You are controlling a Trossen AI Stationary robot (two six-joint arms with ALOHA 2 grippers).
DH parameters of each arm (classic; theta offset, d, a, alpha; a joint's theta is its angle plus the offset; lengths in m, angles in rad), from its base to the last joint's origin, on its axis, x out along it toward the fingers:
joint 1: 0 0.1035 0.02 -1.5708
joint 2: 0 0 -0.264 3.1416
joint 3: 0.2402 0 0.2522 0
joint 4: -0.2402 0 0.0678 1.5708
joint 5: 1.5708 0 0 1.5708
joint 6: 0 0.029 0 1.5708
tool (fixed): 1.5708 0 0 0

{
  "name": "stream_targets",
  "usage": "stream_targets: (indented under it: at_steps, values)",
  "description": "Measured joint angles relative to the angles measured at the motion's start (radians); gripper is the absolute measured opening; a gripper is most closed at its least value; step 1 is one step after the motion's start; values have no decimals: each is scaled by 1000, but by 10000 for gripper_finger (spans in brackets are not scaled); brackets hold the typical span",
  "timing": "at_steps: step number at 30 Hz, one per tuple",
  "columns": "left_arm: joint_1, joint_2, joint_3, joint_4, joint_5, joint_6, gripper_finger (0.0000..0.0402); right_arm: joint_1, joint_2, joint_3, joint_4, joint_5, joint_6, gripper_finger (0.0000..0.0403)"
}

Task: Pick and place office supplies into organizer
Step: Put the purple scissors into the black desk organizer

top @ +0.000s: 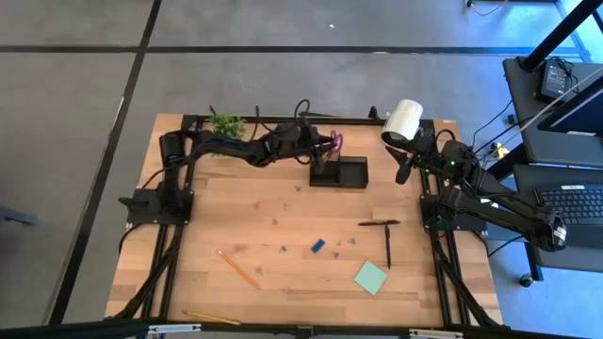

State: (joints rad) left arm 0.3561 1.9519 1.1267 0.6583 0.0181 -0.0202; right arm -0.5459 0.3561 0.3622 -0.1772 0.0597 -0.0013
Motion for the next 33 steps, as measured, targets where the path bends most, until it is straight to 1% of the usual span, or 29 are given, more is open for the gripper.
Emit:
stream_targets:
  at_steps: [7, 19, 28, 33]
  values:
    - [0, 0, 0, -85, -51, 5, 68, 0, 0, 0, -1, 0, 0, 133]
    - [0, -2, 2, -127, -56, -11, 70, 0, 0, 0, -1, 0, -1, 133]
    - [1, 0, -1, -150, -56, -10, 107, 0, 0, 0, 0, 0, -1, 133]
    - [0, 0, -1, -153, -54, -10, 115, 0, 0, 0, 0, 0, -2, 133]
